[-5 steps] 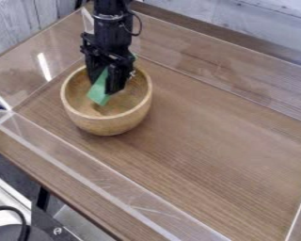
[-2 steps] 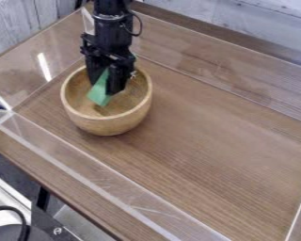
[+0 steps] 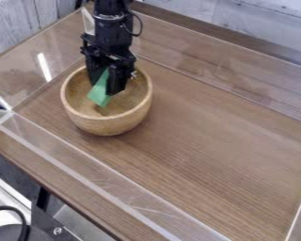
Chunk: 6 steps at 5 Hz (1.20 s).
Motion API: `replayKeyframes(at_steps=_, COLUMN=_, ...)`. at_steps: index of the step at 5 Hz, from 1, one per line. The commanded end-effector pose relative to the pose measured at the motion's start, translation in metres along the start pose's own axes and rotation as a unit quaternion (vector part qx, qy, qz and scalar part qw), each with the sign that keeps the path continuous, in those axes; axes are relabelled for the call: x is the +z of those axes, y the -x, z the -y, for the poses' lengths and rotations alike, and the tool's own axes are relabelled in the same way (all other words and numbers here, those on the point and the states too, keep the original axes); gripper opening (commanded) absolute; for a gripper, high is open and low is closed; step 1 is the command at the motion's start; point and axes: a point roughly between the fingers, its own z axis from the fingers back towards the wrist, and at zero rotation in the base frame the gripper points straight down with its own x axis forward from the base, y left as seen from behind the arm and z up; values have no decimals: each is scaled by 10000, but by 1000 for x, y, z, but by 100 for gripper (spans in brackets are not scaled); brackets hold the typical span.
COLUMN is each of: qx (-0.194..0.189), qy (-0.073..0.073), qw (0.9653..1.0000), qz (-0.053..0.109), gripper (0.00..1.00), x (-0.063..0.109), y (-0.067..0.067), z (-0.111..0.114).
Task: Put the green block in the brown bowl
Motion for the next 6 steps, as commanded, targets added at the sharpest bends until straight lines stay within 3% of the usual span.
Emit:
replayKeyframes(at_steps=1, qx=16, qy=-189, qw=9992, qz=354, gripper=0, x=23, y=-8, z=-4)
replayKeyframes(at_steps=6, qx=33, qy=-190, qw=9990, qz=398, gripper=0, x=29, y=-10, z=-1)
